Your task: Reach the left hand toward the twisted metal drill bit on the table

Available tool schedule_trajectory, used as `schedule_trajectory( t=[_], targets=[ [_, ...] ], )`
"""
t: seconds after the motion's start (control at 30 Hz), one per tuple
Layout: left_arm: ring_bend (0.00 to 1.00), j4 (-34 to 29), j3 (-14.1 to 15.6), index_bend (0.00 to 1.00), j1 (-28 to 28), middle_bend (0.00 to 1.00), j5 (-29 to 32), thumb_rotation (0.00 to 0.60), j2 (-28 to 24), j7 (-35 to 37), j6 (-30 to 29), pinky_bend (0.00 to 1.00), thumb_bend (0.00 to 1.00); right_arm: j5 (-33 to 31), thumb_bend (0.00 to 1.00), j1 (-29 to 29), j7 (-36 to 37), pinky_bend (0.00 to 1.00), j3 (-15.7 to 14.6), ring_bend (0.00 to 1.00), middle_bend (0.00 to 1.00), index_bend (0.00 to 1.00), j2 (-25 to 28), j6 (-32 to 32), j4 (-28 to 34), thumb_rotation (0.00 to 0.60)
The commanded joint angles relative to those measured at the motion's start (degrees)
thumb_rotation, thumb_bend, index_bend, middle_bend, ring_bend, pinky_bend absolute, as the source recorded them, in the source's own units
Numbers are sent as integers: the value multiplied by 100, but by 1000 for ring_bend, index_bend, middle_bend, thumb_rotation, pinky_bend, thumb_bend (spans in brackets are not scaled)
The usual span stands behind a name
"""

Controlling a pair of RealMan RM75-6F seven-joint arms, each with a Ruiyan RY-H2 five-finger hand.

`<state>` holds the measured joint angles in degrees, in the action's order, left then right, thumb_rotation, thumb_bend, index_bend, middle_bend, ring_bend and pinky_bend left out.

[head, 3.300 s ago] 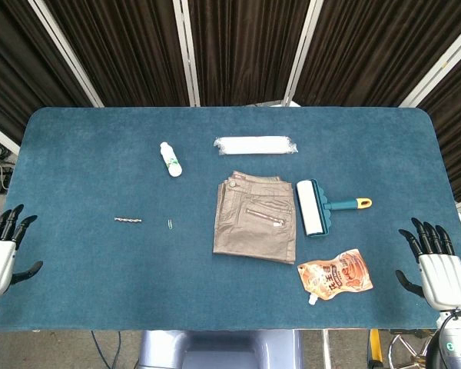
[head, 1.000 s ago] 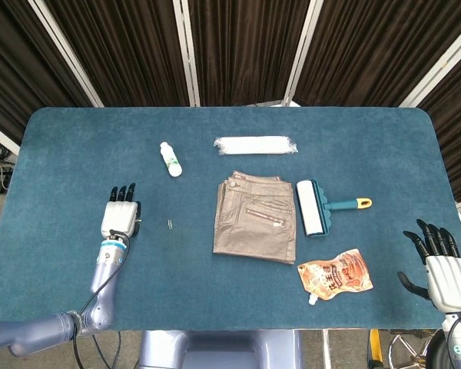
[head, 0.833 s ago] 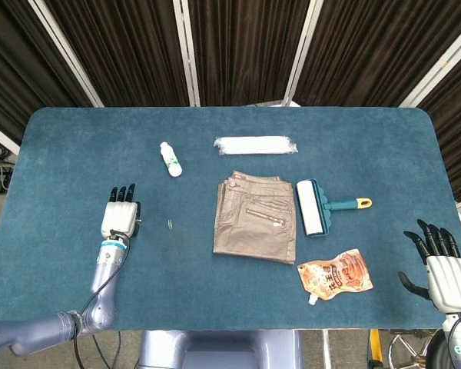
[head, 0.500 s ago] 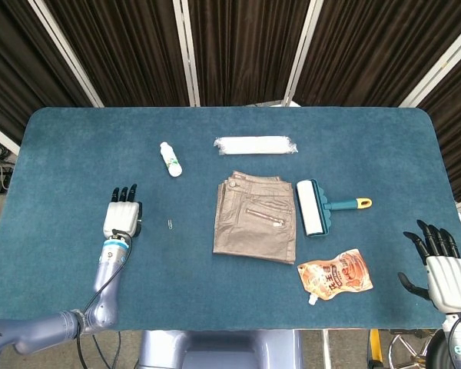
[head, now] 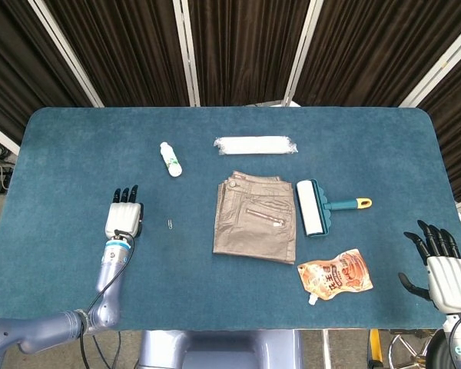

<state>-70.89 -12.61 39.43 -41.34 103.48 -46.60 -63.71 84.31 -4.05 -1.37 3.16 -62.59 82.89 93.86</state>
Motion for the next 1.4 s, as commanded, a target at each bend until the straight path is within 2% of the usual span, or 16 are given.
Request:
schedule_trajectory(
  t=[0.03,0.5,0.73,0.97,1.17,1.4],
  targets=[
    [0,5,6,514,-2,0,2,600,1,0,-2,0,406,-2,164,1,-6,0,1,0,6,187,1,0,2,600],
    [0,-22,50,579,-33,0,-36,600,-27,41,-45,0,413,-27,164,6,-8,0,11,0,6,188,0,0,4,600],
    [0,-396,-104,583,-52,0,-147,600,-189,295,-128,0,412,-49,164,7,-17,0,20,0,7,188,1,-5,6,600],
    [0,-1218,-506,587,-212,0,-302,600,-397,1207,-308,0,413,-51,164,7,-28,0,24,0,6,189,-5,-3,6,600],
    [0,-1451,-584,600,-356,0,-558,600,-387,1871,-421,0,412,-51,164,10,-31,0,27,0,7,188,-9,7,5,600],
    [0,-1858,-795,604,-487,0,-313,600,-411,2488,-333,0,412,-69,164,3,-48,0,31,0,6,188,-12,-13,9,600]
  ],
)
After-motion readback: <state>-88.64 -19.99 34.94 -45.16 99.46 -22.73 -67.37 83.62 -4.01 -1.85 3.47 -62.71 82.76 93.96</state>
